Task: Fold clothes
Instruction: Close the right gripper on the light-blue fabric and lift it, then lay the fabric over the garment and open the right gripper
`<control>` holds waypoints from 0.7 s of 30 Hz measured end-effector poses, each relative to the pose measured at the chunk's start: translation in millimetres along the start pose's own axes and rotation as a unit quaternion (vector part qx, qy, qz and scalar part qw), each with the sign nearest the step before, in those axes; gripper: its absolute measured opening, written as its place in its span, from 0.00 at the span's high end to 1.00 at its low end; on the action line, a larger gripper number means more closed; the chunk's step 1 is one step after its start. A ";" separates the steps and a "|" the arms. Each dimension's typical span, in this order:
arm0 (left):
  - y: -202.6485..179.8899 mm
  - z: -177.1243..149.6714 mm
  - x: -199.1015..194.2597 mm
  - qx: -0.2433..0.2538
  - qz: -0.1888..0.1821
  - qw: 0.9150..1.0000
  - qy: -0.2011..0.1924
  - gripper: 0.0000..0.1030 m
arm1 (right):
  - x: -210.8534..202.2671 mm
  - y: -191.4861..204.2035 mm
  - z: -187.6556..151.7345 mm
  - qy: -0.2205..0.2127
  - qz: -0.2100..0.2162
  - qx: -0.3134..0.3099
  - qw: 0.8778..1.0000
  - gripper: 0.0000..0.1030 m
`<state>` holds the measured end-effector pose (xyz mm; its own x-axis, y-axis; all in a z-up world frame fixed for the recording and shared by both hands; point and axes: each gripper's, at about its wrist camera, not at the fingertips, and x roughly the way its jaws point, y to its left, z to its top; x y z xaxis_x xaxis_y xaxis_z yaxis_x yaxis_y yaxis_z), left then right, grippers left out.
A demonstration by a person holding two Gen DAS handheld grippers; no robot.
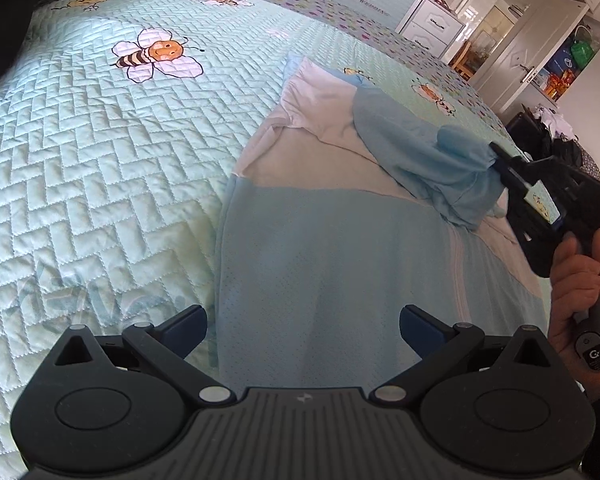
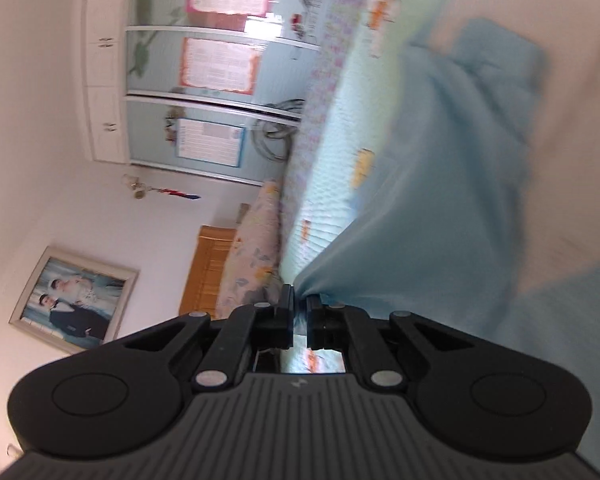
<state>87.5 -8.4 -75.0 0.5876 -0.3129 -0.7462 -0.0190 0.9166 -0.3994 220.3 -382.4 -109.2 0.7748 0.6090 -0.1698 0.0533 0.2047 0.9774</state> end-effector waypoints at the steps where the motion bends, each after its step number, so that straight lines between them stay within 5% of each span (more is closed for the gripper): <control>1: -1.7 -0.6 0.1 0.002 -0.001 1.000 0.001 0.01 | 4.9 1.2 2.1 0.000 -0.001 0.005 1.000 0.94; 10: 2.2 1.3 -4.3 0.001 0.013 1.000 -0.004 0.01 | 74.0 55.3 45.5 0.000 0.025 -0.029 0.999 0.93; 15: 9.9 3.0 -0.7 -0.010 0.010 1.000 -0.002 0.01 | 43.0 48.3 25.9 0.018 0.037 -0.089 0.995 0.93; 21: 5.4 0.0 -0.7 -0.004 -0.001 1.000 0.001 0.01 | -13.5 -10.7 -26.8 0.077 -0.051 -0.109 0.990 0.89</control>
<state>86.9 -3.3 -76.6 0.5861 -0.3145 -0.7467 -0.0251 0.9141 -0.4047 192.4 -372.3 -120.8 0.6667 0.6827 -0.2990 -0.0246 0.4211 0.9067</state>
